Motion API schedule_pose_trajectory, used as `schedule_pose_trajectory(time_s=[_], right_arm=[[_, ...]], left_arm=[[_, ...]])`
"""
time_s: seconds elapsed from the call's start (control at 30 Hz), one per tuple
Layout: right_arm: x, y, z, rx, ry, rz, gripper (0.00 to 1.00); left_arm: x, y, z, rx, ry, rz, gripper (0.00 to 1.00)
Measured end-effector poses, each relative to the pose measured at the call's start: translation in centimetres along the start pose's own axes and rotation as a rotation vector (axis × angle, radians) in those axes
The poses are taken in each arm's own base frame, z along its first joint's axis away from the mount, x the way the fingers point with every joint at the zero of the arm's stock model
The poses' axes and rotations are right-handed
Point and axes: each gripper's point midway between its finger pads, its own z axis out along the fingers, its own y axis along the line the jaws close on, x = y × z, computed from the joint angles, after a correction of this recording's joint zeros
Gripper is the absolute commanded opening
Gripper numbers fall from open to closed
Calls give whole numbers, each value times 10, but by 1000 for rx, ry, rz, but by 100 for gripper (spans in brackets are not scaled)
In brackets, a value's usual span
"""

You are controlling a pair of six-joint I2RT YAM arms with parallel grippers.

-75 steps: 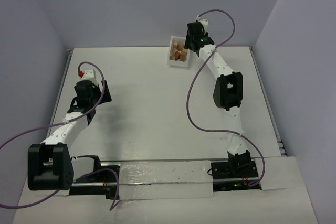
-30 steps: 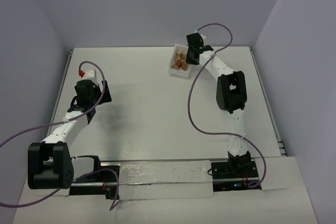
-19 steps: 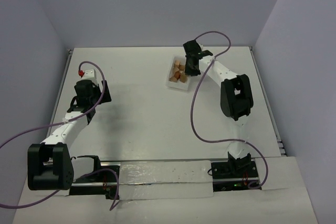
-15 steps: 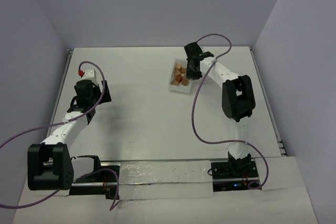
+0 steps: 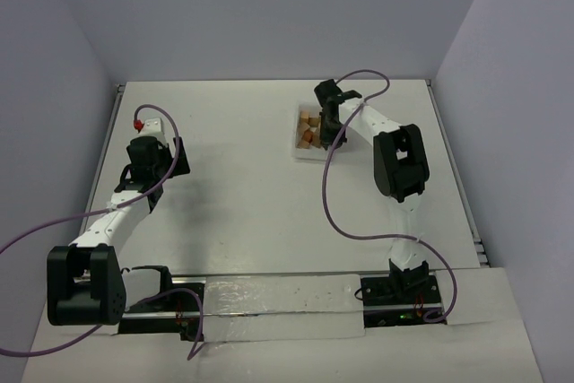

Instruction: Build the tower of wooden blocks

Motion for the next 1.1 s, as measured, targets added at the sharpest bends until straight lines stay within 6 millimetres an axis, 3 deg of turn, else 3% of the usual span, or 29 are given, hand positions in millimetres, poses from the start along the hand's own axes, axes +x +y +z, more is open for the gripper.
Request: schedule_pose_trajectory(time_s=[0.1, 0.17, 0.3, 0.67, 0.9, 0.93, 1.1], right_arm=[[-3, 0, -1, -3, 0, 3, 42], [-5, -1, -3, -5, -4, -1, 66], [-16, 2, -10, -17, -28, -6, 70], [-67, 5, -35, -41, -151, 4, 57], [-62, -9, -5, 1, -94, 5, 49], [-60, -9, 0, 3, -82, 3, 47], [-52, -10, 9, 4, -44, -5, 11]], left_arm=[[0, 0, 0, -1, 0, 0, 99], [0, 0, 0, -1, 0, 0, 99], [0, 1, 0, -3, 0, 0, 99], [0, 1, 0, -4, 0, 0, 99], [0, 1, 0, -6, -1, 0, 99], [0, 1, 0, -7, -1, 0, 99], [0, 1, 0, -7, -1, 0, 99]])
